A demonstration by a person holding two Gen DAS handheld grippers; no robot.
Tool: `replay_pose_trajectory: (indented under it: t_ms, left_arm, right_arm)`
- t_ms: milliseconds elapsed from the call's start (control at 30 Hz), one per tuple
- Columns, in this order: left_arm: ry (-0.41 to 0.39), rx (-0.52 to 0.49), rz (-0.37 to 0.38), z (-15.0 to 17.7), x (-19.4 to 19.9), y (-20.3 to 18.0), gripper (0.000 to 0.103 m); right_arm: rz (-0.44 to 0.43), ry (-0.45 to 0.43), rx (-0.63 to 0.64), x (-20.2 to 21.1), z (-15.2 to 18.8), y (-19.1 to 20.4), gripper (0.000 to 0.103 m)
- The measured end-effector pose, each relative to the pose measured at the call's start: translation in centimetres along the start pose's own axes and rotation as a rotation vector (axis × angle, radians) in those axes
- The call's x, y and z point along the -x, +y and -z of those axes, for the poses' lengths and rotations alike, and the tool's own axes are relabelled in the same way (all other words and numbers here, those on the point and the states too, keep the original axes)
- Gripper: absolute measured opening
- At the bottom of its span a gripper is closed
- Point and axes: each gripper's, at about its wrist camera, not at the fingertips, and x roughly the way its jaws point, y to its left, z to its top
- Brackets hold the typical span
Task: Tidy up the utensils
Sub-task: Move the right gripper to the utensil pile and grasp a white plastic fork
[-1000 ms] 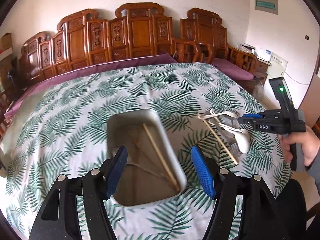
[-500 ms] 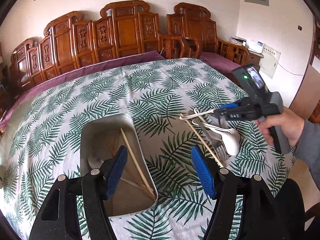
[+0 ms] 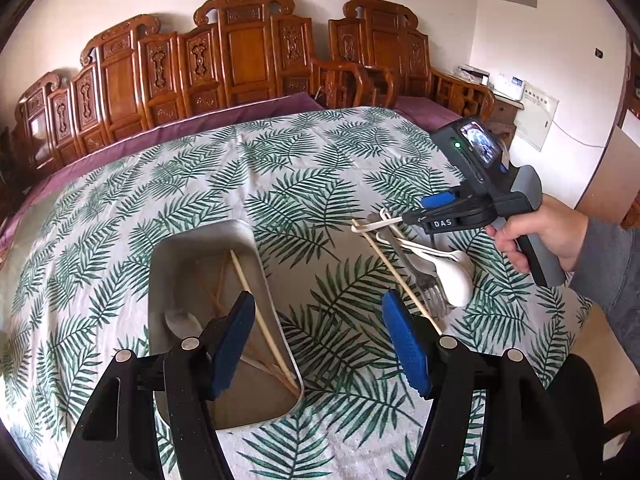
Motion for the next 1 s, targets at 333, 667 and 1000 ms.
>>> replay_pose_trajectory:
  t_ms: [333,667,1000]
  left_arm:
    - [0.055,0.004,0.041,-1.5,-1.9,-0.9,0.063]
    - [0.097,0.006,0.069,-2.4,-3.8,-0.8,0.063]
    - [0.089,-0.005,0.089,-3.3,-4.1,-1.7,0.063]
  right_arm:
    - [-0.062,0.040,0.172,0.6,-0.4,2.0,0.049]
    - [-0.079,0.077,0.241,0.3,0.2,1.2,0.060]
    - [-0.051,0.068,0.083,-0.4,-0.8,-1.7,0.028]
